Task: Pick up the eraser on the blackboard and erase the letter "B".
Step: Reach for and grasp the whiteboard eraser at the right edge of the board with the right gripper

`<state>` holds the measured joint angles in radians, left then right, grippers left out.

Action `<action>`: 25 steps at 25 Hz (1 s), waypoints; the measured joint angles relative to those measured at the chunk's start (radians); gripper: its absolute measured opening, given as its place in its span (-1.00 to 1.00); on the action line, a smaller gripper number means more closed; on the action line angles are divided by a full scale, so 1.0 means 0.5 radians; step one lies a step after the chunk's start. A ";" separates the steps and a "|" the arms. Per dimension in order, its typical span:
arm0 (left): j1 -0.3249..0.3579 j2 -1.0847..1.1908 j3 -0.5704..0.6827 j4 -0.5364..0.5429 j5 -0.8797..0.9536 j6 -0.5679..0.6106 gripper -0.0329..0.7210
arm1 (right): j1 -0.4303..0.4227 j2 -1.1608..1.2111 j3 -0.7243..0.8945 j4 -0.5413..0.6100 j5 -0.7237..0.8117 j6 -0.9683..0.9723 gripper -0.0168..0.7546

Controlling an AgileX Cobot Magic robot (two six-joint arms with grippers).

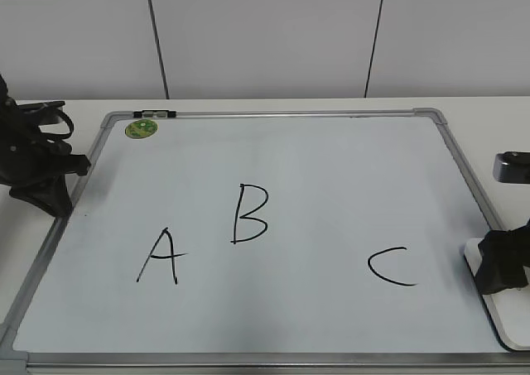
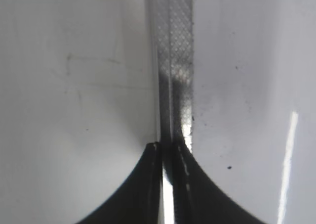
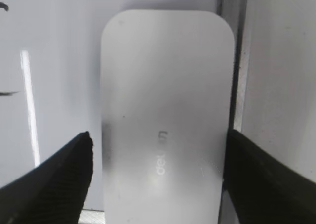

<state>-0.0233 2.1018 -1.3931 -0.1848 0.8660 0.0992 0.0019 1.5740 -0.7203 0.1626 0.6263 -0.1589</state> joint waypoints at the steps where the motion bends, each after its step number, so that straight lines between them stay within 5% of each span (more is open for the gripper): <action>1: 0.000 0.000 0.000 0.000 0.000 0.000 -0.88 | 0.000 0.000 0.000 0.000 0.000 0.000 0.66; 25: 0.000 0.000 0.000 0.000 0.000 0.000 -0.88 | 0.000 0.084 -0.022 0.002 -0.017 -0.008 0.56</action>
<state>-0.0233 2.1018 -1.3931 -0.1848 0.8660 0.0992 0.0019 1.6158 -0.7311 0.1638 0.6180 -0.1627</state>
